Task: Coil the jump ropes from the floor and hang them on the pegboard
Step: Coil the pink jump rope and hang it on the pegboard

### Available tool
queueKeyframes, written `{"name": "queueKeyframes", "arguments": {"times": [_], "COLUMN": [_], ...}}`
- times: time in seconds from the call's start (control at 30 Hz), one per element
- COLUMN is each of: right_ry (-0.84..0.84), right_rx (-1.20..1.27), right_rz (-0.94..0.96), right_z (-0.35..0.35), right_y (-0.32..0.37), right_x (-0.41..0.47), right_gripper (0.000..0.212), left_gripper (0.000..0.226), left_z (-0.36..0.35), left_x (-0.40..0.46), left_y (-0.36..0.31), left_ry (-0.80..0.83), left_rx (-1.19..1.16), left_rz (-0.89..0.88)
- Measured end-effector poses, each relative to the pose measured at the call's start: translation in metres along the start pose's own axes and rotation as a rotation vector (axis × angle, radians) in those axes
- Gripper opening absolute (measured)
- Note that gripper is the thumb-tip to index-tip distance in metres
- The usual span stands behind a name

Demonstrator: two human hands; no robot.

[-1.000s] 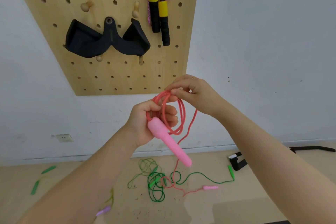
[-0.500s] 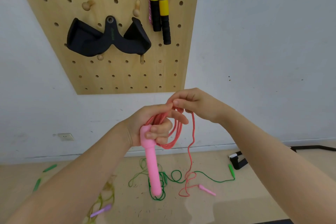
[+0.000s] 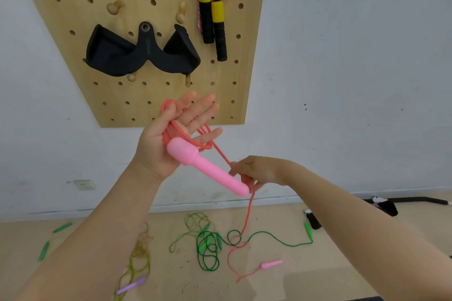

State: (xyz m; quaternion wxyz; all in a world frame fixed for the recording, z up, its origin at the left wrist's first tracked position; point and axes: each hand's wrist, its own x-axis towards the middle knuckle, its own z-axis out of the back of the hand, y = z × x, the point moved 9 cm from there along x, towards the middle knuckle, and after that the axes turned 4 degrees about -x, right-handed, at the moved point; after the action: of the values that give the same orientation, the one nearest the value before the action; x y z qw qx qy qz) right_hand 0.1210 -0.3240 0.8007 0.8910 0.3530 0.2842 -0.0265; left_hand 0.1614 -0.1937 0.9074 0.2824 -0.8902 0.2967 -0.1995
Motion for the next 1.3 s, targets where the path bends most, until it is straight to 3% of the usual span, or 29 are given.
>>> {"name": "queueKeyframes", "arguments": {"times": [0.17, 0.23, 0.3, 0.43, 0.63, 0.73, 0.77, 0.83, 0.9, 0.93, 1.03, 1.13, 1.2, 1.3], "right_ry": [-0.029, -0.096, -0.112, -0.025, -0.413, -0.506, -0.511, -0.448, -0.388, -0.390, -0.353, -0.116, -0.059, -0.045], "right_rx": [-0.493, -0.580, -0.681, -0.617, -0.474, -0.364, -0.290, -0.045, 0.248, 0.351, 0.372, 0.188, 0.027, -0.214], "right_rz": [0.088, 0.195, 0.290, 0.300, 0.375, 0.424, 0.407, 0.426, 0.507, 0.503, 0.354, 0.171, 0.115, 0.087], "right_z": [0.004, 0.008, 0.009, 0.028, 0.081, 0.088, 0.090, 0.086, 0.075, 0.069, 0.035, -0.007, -0.016, -0.014], "right_y": [0.060, 0.084, 0.102, 0.103, 0.107, 0.104, 0.099, 0.088, 0.078, 0.069, 0.043, 0.034, 0.041, 0.055], "right_x": [-0.018, -0.027, -0.037, -0.055, -0.076, -0.080, -0.078, -0.070, -0.056, -0.046, -0.017, -0.002, -0.002, -0.007], "right_gripper": [0.041, 0.040, 0.037, 0.021, 0.023, 0.028, 0.034, 0.045, 0.037, 0.033, 0.044, 0.038, 0.040, 0.039], "left_gripper": [0.025, 0.026, 0.028, 0.021, 0.048, 0.038, 0.035, 0.035, 0.037, 0.037, 0.036, 0.038, 0.038, 0.035], "left_z": [0.024, 0.015, 0.007, 0.002, -0.016, -0.022, -0.026, -0.047, -0.076, -0.084, -0.091, -0.072, -0.041, 0.003], "left_x": [0.006, 0.004, 0.004, -0.006, -0.013, -0.015, -0.018, -0.029, -0.040, -0.040, -0.028, -0.013, -0.001, 0.006], "left_y": [0.016, 0.026, 0.042, 0.057, 0.074, 0.072, 0.073, 0.077, 0.068, 0.060, 0.038, 0.035, 0.032, 0.016], "left_ry": [-0.244, -0.223, -0.144, -0.153, -0.020, 0.014, 0.067, 0.332, 0.614, 0.647, 0.593, 0.477, 0.197, -0.179], "left_rx": [0.568, 0.896, 1.038, 0.899, 0.658, 0.484, 0.412, 0.222, 0.008, -0.053, -0.169, -0.293, -0.160, 0.354], "left_rz": [0.059, 0.133, 0.226, 0.332, 0.411, 0.493, 0.542, 0.624, 0.571, 0.501, 0.365, 0.357, 0.267, 0.089]}}
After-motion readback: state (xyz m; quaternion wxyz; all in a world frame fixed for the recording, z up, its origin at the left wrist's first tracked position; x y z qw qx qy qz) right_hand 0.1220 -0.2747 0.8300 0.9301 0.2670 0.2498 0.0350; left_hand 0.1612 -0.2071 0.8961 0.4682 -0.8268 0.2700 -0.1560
